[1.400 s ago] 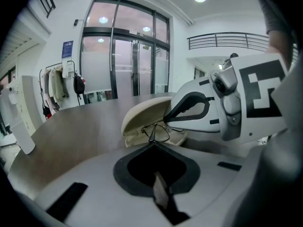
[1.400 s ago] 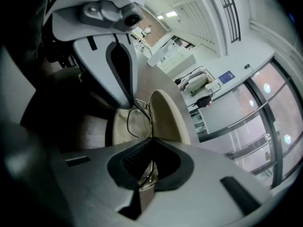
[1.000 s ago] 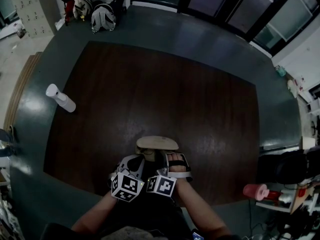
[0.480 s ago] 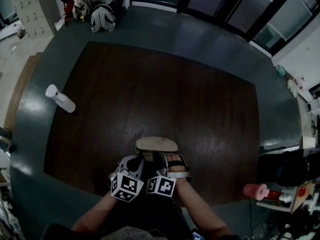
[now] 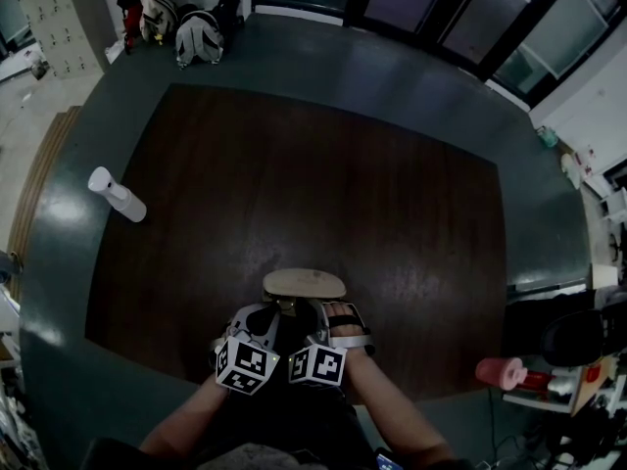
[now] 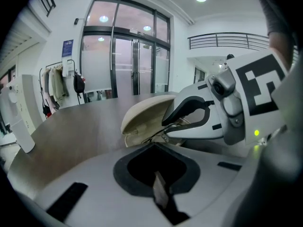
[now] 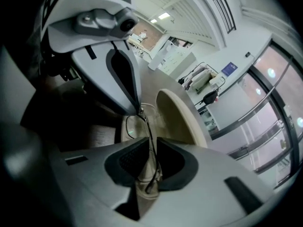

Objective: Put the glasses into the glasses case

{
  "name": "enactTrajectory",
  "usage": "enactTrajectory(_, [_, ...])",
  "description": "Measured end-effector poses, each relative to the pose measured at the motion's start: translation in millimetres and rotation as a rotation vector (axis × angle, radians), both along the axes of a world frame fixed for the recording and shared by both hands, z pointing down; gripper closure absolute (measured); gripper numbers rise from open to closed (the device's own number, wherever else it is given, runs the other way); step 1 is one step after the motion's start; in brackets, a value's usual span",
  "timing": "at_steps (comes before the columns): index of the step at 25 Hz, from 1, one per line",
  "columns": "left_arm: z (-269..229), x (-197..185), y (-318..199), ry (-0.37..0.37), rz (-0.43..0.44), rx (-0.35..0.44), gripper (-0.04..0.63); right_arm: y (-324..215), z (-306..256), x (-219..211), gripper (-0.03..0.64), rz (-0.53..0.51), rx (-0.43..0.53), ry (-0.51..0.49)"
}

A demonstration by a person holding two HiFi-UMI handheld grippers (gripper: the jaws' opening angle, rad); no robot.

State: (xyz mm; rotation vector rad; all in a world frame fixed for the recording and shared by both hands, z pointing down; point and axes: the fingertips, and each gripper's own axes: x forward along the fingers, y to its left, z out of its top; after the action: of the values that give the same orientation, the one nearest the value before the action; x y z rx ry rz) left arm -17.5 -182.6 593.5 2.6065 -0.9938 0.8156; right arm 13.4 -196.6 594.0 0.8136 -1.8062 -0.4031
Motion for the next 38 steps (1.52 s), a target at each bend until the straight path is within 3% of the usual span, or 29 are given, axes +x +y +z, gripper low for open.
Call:
enactTrajectory(12, [-2.5,0.7,-3.4,-0.001,-0.014,0.013,0.592,6.7,-10.7,9.3,0.554,0.029,-0.007,-0.005])
enactTrajectory(19, [-6.4,-4.3,-5.9,0.063,-0.073,0.026,0.592,26.2,-33.1,17.8,0.555,0.1,-0.005,-0.151])
enactTrajectory(21, [-12.8,-6.1,-6.5,0.072,-0.088,0.053,0.592,31.6,-43.3,25.4,0.557,0.122,0.019,-0.202])
enactTrajectory(24, [-29.1,-11.3,-5.5,0.086,-0.131,0.078,0.592,36.9,-62.2,44.3,0.622,0.17,0.086,-0.265])
enactTrajectory(27, [-51.2,-17.6,-3.4,0.118,-0.199,0.111,0.592,43.1,-82.9,61.1,0.627,0.183,0.126,-0.349])
enactTrajectory(29, [-73.0,-19.9,-0.7,0.129,-0.233,0.175,0.592,48.1,-102.5,70.8,0.627,0.183,0.16,-0.43])
enactTrajectory(32, [-113.5,-19.1,11.7,0.112,-0.239,0.352,0.592,60.4,-142.3,83.4,0.629,0.168,0.272,-0.551])
enactTrajectory(36, [-170.1,-18.4,31.7,0.221,-0.327,0.51,0.592,77.6,-182.2,100.3,0.629,0.145,0.389,-0.635])
enactTrajectory(38, [-187.2,-17.0,41.2,0.225,-0.354,0.57,0.592,84.0,-194.5,109.8,0.629,0.149,0.409,-0.684])
